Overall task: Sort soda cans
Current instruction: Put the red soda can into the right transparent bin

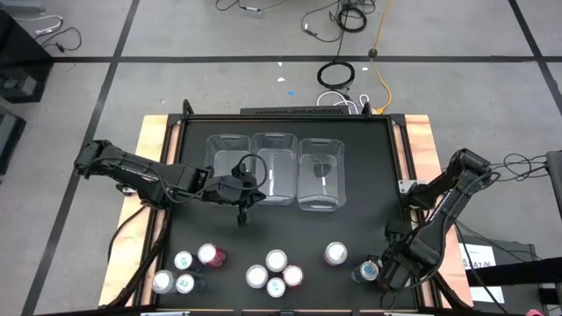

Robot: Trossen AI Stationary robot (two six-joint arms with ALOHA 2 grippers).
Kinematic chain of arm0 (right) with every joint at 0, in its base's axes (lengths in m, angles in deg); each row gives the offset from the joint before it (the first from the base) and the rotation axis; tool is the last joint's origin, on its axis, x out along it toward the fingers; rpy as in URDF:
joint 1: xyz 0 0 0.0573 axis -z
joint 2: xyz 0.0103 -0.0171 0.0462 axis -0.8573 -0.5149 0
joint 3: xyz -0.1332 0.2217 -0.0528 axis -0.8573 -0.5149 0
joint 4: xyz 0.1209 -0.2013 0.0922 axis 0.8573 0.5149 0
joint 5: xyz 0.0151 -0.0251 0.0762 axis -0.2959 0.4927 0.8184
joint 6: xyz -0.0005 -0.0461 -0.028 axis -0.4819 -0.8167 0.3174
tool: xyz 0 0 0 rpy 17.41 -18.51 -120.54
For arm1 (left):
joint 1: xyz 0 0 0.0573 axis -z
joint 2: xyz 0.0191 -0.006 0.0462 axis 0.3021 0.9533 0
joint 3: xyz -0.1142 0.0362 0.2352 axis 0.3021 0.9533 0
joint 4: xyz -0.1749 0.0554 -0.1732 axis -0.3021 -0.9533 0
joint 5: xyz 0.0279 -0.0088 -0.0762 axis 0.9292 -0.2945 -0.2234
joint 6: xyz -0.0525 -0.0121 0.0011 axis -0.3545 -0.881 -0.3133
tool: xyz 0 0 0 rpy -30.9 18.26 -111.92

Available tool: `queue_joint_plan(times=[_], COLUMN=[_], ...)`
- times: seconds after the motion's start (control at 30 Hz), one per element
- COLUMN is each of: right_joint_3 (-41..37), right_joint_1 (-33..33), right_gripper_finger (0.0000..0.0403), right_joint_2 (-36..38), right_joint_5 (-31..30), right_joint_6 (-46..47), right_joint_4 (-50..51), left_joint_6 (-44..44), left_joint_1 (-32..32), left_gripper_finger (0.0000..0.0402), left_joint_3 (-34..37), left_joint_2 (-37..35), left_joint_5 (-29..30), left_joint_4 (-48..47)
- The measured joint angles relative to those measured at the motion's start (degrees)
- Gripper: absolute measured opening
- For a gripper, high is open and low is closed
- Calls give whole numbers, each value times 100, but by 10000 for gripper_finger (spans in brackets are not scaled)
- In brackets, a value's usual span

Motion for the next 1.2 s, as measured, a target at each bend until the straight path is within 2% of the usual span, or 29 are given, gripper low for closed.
queue_joint_plan(times=[0.13,0.63,1.03,1.2], right_joint_3=[-283,-846,-844,-844], right_joint_1=[-4,-2,-2,0], right_gripper_finger=[384,381,379,364], right_joint_2=[0,0,0,-2], right_joint_5=[230,186,-502,-542], right_joint_6=[191,497,740,752], right_joint_4=[-180,-705,-652,-655], left_joint_6=[0,4,7,7], left_joint_1=[0,-1,0,0], left_gripper_finger=[27,27,27,27], left_joint_3=[1,-1,-1,-1], left_joint_2=[0,0,2,2], left_joint_5=[0,0,0,0], left_joint_4=[0,-2,-3,-2])
